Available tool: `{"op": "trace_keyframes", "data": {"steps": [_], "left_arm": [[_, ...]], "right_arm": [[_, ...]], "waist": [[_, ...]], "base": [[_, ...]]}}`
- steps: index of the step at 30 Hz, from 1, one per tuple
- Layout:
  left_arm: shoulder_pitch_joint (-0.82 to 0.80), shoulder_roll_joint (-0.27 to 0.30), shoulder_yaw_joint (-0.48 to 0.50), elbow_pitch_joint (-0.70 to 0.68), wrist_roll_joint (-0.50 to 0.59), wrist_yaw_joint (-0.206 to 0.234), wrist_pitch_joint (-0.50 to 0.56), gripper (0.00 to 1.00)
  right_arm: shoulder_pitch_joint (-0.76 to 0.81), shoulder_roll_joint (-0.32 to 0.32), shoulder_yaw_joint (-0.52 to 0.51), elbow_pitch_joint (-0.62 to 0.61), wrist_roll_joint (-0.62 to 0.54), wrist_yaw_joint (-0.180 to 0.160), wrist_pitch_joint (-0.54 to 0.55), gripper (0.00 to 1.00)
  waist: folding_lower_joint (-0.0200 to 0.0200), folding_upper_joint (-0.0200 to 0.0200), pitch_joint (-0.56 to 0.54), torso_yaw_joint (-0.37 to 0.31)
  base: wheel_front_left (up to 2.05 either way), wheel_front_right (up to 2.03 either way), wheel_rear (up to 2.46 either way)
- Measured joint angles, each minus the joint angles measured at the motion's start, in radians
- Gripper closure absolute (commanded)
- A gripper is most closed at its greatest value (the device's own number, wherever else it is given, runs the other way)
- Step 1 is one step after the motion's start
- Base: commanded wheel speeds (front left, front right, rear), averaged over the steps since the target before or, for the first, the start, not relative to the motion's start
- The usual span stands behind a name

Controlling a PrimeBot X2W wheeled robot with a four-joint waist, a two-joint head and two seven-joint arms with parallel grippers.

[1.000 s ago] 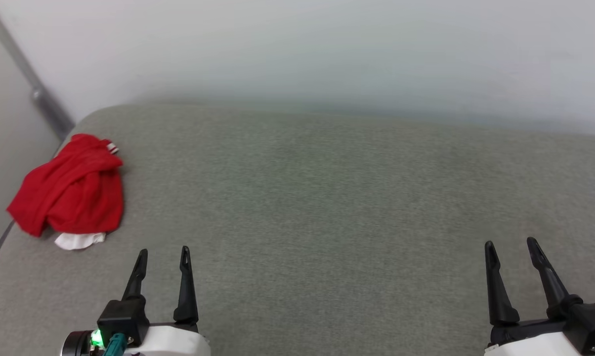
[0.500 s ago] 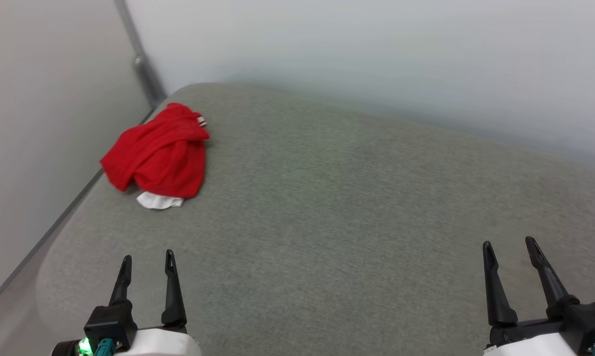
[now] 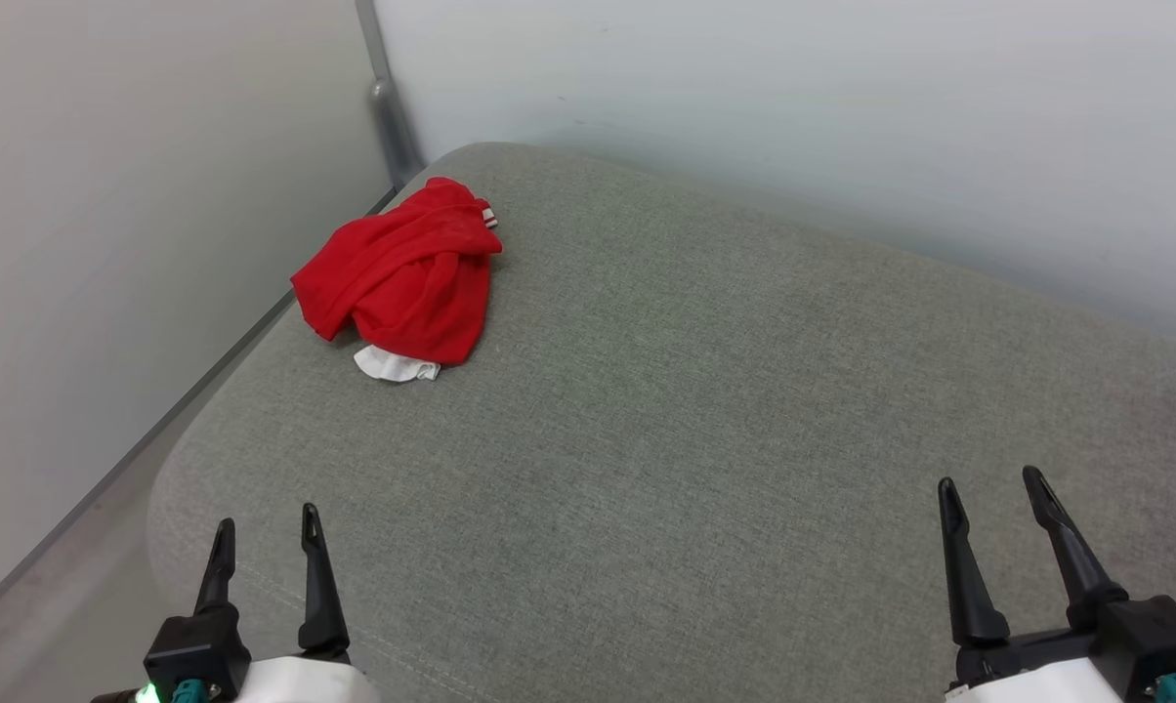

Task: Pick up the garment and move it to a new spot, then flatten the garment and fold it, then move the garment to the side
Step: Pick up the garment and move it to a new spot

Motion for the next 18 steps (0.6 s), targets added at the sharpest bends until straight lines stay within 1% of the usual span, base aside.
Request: {"op": "trace_keyframes", "data": {"steps": [3, 5, 9, 11, 13, 15, 18], "left_arm": [[-0.003, 0.0, 0.01, 0.003, 0.0, 0.002, 0.0, 0.0], [-0.026, 0.0, 0.031, 0.007, -0.006, -0.007, 0.0, 0.0], [-0.139, 0.009, 0.09, 0.016, -0.001, -0.061, 0.0, 0.0], [-0.213, 0.026, 0.125, 0.032, -0.012, -0.088, 0.0, 0.0], [-0.289, 0.058, 0.151, 0.062, -0.01, -0.115, 0.0, 0.0], [-0.375, 0.083, 0.185, 0.08, -0.02, -0.135, 0.0, 0.0], [-0.499, 0.138, 0.228, 0.111, -0.028, -0.16, 0.0, 0.0]], "right_arm": [[-0.001, 0.0, -0.006, -0.001, -0.003, 0.0, 0.0, 0.0], [-0.001, 0.0, -0.01, -0.007, -0.01, 0.0, 0.0, 0.0], [-0.012, 0.0, -0.018, -0.022, -0.038, 0.0, 0.0, 0.0], [-0.028, 0.0, -0.025, -0.031, -0.059, 0.0, 0.0, 0.0], [-0.048, 0.0, -0.03, -0.04, -0.076, 0.0, 0.0, 0.0], [-0.068, 0.0, -0.034, -0.051, -0.098, 0.0, 0.0, 0.0], [-0.104, 0.0, -0.044, -0.072, -0.13, 0.0, 0.0, 0.0]], "waist": [[0.0, 0.0, 0.002, -0.003], [0.0, 0.0, 0.009, -0.007], [0.0, 0.0, 0.042, -0.02], [0.0, 0.0, 0.067, -0.027], [0.0, 0.0, 0.098, -0.035], [0.0, 0.0, 0.133, -0.044], [0.0001, 0.0, 0.192, -0.059]], "base": [[0.0, 0.0, 0.0], [0.0, 0.0, 0.0], [0.0, 0.0, 0.0], [0.0, 0.0, 0.0], [0.0, 0.0, 0.0], [0.0, 0.0, 0.0], [0.0, 0.0, 0.0]]}}
